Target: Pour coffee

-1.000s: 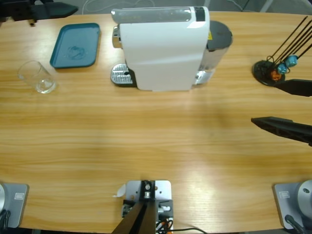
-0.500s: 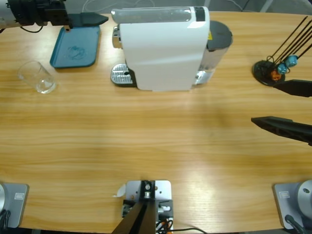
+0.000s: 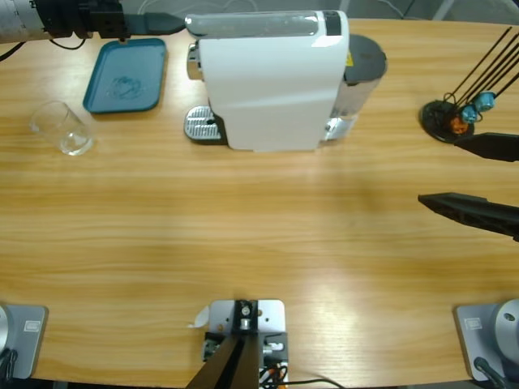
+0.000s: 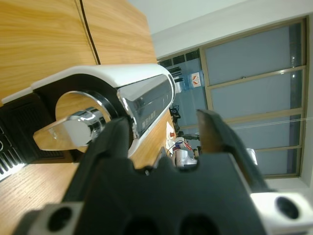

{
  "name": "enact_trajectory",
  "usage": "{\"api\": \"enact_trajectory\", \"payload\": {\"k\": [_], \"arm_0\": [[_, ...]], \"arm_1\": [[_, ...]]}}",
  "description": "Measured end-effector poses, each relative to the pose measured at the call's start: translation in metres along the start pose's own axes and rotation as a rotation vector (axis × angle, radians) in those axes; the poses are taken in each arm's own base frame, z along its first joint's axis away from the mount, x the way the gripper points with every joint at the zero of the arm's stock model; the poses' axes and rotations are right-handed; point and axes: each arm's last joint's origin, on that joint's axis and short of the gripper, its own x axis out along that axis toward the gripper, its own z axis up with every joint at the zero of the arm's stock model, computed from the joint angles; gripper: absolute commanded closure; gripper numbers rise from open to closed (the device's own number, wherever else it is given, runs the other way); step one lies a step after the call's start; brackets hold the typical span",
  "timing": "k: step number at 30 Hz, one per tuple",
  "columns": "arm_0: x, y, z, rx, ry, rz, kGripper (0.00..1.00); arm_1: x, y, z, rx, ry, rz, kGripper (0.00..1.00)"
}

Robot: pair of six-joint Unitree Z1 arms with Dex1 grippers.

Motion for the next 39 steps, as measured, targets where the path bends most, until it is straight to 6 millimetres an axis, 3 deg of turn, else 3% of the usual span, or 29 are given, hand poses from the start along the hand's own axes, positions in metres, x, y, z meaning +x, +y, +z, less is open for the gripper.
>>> {"api": "enact_trajectory", "payload": {"k": [3, 5, 6, 25, 27, 32, 39], "arm_0": [[0.001, 0.002, 0.001, 0.001, -0.001, -0.001, 0.780], [0.003, 0.004, 0.001, -0.003, 0.001, 0.001, 0.985], [0.004, 0.006, 0.002, -0.007, 0.001, 0.001, 1.000], [0.008, 0.014, 0.004, -0.011, 0.005, -0.002, 1.000], [0.007, 0.010, 0.004, -0.005, 0.000, -0.006, 1.000], [-0.009, -0.034, 0.005, 0.088, -0.039, -0.077, 1.000], [-0.018, -0.048, 0.002, 0.122, -0.084, -0.065, 1.000]], "arm_1": [[0.000, 0.000, 0.000, 0.000, 0.000, 0.000, 0.073], [0.000, 0.000, 0.000, 0.000, 0.000, 0.000, 0.073], [0.000, 0.000, 0.000, 0.000, 0.000, 0.000, 0.073], [0.000, -0.001, 0.000, 0.000, -0.001, -0.010, 0.113], [0.000, -0.001, 0.000, 0.000, -0.001, -0.016, 0.115], [0.000, -0.001, 0.000, 0.000, 0.000, -0.018, 0.115], [0.001, -0.001, -0.001, 0.000, 0.004, -0.018, 0.115]]}}
